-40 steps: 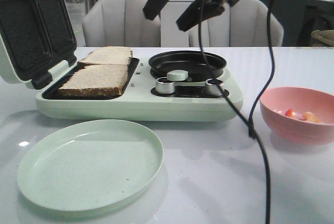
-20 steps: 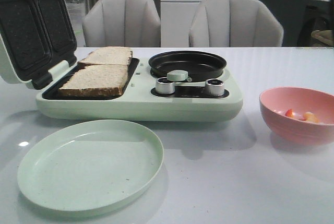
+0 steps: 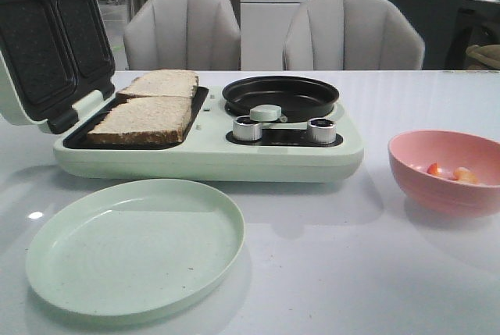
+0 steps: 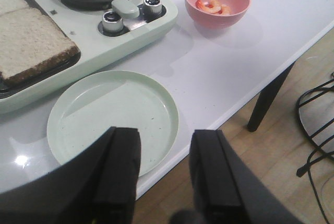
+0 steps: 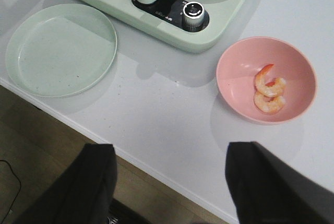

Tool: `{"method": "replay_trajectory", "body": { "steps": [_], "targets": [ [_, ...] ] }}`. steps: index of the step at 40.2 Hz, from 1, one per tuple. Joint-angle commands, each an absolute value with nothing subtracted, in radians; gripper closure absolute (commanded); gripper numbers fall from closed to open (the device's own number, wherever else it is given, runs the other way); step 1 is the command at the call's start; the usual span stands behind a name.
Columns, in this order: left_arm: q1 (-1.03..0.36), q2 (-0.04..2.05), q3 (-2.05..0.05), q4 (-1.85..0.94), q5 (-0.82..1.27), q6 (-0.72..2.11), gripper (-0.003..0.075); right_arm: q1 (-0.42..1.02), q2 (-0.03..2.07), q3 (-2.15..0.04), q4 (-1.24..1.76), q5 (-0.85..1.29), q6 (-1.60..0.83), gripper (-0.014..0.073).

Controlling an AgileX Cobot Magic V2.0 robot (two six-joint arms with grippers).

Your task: Make breakfast with bread and shrimp

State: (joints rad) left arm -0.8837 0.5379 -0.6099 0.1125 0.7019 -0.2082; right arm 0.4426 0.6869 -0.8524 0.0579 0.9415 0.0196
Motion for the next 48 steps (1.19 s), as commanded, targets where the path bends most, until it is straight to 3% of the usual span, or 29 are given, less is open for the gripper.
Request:
{"method": "replay_trajectory", "body": {
  "steps": [1, 15, 19, 24, 30, 38, 48],
  "targets": [
    [-0.890, 0.555, -0.690, 0.166, 0.730, -0.241, 0.0411, 0.441, 0.671, -0.876, 0.052, 0.882, 0.024, 0.0046],
    [-0.877, 0.805, -0.963, 0.618, 1.208, -0.465, 0.0411, 0.441, 0.674, -0.876, 0.052, 0.882, 0.024, 0.0046],
    [-0.804, 0.873, -1.013, 0.664, 1.209, -0.466, 0.0423, 0.441, 0.674, -0.876, 0.052, 0.882, 0.024, 0.0046],
    [-0.654, 0.934, -1.068, 0.635, 1.138, -0.442, 0.0499, 0.441, 0.674, -0.876, 0.052, 0.882, 0.024, 0.0046],
    [-0.394, 0.995, -1.135, 0.427, 1.043, -0.273, 0.0558, 0.441, 0.674, -0.876, 0.052, 0.882, 0.024, 0.0046],
    [-0.045, 1.070, -1.188, 0.047, 0.937, 0.000, 0.0569, 0.441, 0.674, -0.876, 0.052, 0.882, 0.024, 0.0046],
    [0.263, 1.234, -1.216, -0.484, 0.848, 0.351, 0.0570, 0.441, 0.674, -0.876, 0.052, 0.882, 0.024, 0.0046]
  ]
}}
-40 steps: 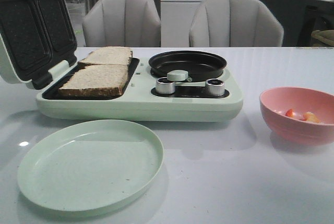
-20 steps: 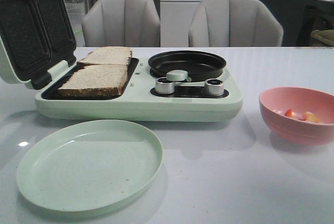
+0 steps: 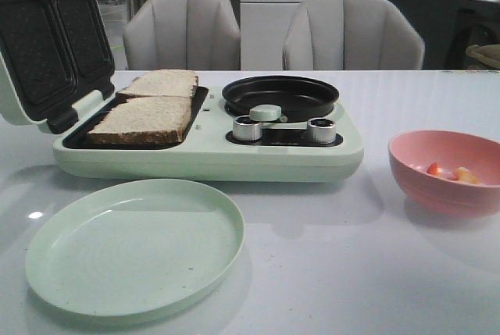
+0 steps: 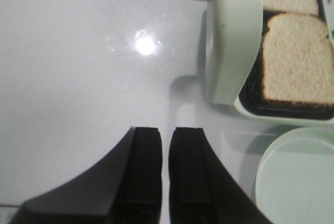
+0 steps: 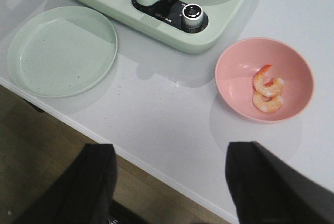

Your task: Make breakfast with bread and shrimp

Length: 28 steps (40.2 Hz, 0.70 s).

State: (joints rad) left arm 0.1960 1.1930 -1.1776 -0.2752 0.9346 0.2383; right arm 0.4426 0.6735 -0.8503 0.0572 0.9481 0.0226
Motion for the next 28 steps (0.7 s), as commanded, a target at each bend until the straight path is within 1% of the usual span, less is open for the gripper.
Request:
{"method": "replay_trajectory", "body": {
  "steps": [1, 6, 10, 12, 22, 28],
  "targets": [
    [0.279, 1.251, -1.216, -0.528, 0.842, 0.383, 0.0570, 0.441, 0.674, -0.876, 0.052, 0.882, 0.024, 0.0046],
    [0.335, 1.354, -1.219, -0.754, 0.836, 0.539, 0.0573, 0.441, 0.674, -0.876, 0.052, 0.882, 0.024, 0.0046],
    [0.345, 1.444, -1.243, -0.844, 0.823, 0.599, 0.0612, 0.441, 0.674, -0.876, 0.052, 0.882, 0.024, 0.0046],
    [0.345, 1.489, -1.270, -0.851, 0.805, 0.599, 0.0623, 0.441, 0.674, -0.876, 0.052, 0.882, 0.024, 0.0046],
    [0.345, 1.665, -1.454, -0.851, 0.729, 0.605, 0.0622, 0.441, 0.674, -0.876, 0.052, 0.882, 0.024, 0.0046],
    [0.322, 1.737, -1.558, -0.851, 0.728, 0.621, 0.0622, 0.441, 0.674, -0.876, 0.052, 0.882, 0.024, 0.0046]
  ]
}}
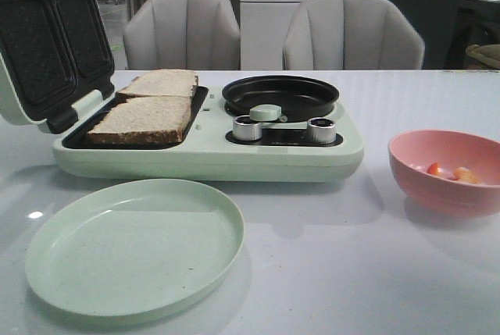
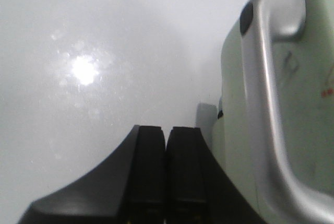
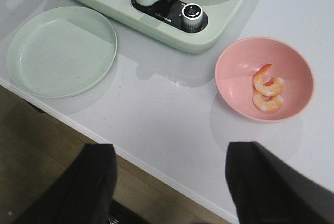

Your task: Make breakfast with bread and shrimp

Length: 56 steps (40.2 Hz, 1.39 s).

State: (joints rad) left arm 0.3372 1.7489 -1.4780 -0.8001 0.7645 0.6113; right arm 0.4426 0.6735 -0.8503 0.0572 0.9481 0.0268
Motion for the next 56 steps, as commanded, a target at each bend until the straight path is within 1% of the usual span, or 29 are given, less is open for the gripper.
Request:
{"method": "replay_trajectory", "body": {
  "steps": [1, 11, 38, 42, 50, 56],
  "targets": [
    [0.313, 1.747, -1.571, -0.851, 0.729, 0.621, 0.0622, 0.441, 0.674, -0.876, 0.052, 0.882, 0.024, 0.0046],
    [0.211, 1.778, -1.651, -0.836, 0.767, 0.621, 0.0622, 0.441, 0.674, -0.876, 0.052, 0.882, 0.024, 0.0046],
    [-0.010, 1.742, -1.647, -0.838, 0.918, 0.621, 0.0622, 0.441, 0.674, -0.876, 0.052, 0.882, 0.024, 0.0046],
    [-0.053, 1.690, -1.595, -0.834, 0.927, 0.621, 0.0622, 0.441, 0.674, -0.876, 0.052, 0.882, 0.024, 0.0046],
    [-0.164, 1.512, -1.391, -0.832, 0.811, 0.650, 0.0622, 0.441, 0.674, -0.876, 0.052, 0.882, 0.024, 0.0046],
    [-0.305, 1.361, -1.209, -0.830, 0.735, 0.670, 0.0622, 0.441, 0.674, -0.876, 0.052, 0.882, 0.024, 0.0046]
  ]
}}
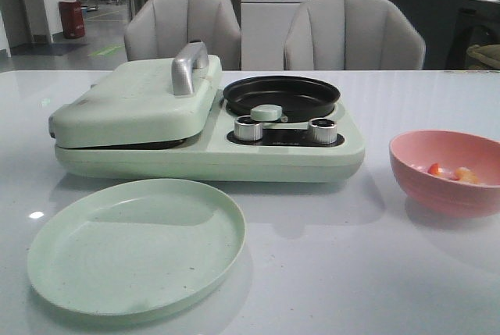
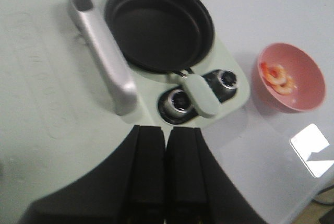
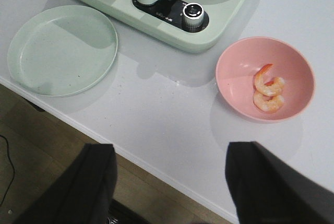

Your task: Make breakfast with bread and shrimp

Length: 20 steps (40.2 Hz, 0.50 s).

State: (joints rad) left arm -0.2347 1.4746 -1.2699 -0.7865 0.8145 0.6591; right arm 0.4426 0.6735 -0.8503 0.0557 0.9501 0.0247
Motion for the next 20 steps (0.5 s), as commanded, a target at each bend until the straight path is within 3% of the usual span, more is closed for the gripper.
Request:
{"method": "replay_trajectory", "body": {
  "steps": [1, 9, 20],
  "targets": [
    [-0.328, 1.340, -1.183, -0.830, 0.710, 0.670, 0.0622, 0.441, 0.674, -0.876, 0.052, 0.882, 0.024, 0.0046],
    [-0.533, 1.157, -0.974, -0.791, 0.567, 0.672, 0.0622, 0.441, 0.674, -0.876, 0.052, 0.880, 0.024, 0.0046],
    [-0.735, 0.968, -0.784, -0.793, 0.520, 0.672, 0.0622, 0.441, 0.674, -0.876, 0.067, 0.872, 0.024, 0.0046]
  ]
}}
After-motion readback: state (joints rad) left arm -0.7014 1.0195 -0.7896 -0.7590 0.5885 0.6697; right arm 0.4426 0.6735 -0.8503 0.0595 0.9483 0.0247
